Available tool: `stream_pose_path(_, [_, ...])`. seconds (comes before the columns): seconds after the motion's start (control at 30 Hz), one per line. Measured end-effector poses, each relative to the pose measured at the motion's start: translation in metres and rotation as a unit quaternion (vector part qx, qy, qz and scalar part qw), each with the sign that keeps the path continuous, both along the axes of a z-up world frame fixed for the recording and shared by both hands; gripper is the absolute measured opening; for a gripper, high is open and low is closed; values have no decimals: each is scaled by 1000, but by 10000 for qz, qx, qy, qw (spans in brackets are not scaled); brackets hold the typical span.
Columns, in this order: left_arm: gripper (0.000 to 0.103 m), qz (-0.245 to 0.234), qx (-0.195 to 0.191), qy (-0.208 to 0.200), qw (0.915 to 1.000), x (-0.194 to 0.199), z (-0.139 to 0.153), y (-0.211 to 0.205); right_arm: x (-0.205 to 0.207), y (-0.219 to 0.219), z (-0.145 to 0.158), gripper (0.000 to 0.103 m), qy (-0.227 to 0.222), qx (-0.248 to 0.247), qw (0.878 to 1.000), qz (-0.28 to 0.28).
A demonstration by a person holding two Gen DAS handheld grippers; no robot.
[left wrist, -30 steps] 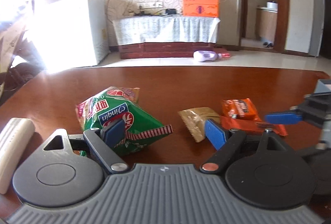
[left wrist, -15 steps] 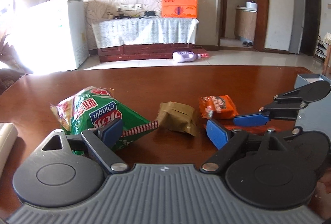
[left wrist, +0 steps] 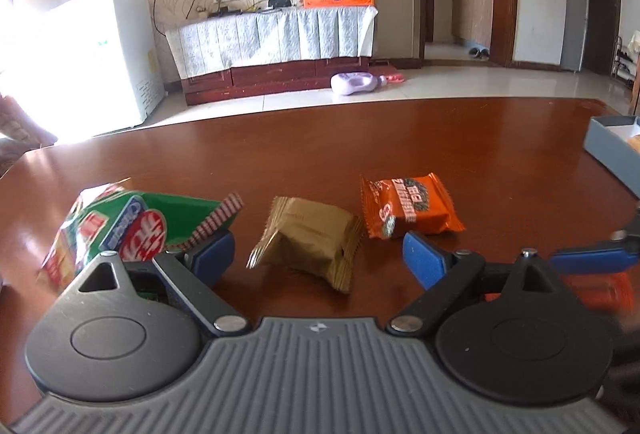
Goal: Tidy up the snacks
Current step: 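Close left tool on brown-wrapped pastry while right tool grasps orange chocolate bar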
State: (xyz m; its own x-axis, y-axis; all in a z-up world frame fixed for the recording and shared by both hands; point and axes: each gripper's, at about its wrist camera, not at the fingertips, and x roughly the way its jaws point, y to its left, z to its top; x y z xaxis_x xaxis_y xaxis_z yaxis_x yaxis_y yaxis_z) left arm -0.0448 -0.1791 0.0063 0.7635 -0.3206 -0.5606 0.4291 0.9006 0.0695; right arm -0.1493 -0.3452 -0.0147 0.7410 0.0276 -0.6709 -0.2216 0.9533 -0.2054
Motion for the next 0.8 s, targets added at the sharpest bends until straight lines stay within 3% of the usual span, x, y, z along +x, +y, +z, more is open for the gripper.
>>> stream_pose_path(0.03, [94,-7,7,51,10000,5,-1,-3,-2,-2,0,53,-30,-44,10000,-11])
stream_pose_path(0.1, [94,17,0,223,9998,15,-4,-6,-5,-5,-2,75,-91,-160,9998,-12])
stream_pose_path(0.23, [89,-68,75,348,9993,22,-7,-14,-6,-13,-3,77,-75,-81,9999,103])
stream_pose_path(0.27, [83,-90,104,356,9993,23,-8,-15,-4,-15,-2,75,-36,-12,9999,117])
stream_pose_path(0.33, [58,-163,-50,368,9992,23,-9,-14,-1,-15,0,51,70,153,9997,174])
stream_pose_path(0.37, [54,-205,-142,403,9989,24,-9,-13,0,-13,1,29,125,154,9996,180])
stream_pose_path(0.57, [41,-233,-177,401,9988,18,-10,-11,-6,2,3,24,152,-144,9998,36])
stream_pose_path(0.8, [38,-363,-582,579,9960,1,1,3,-20,-5,24,23,-170,516,9975,-443])
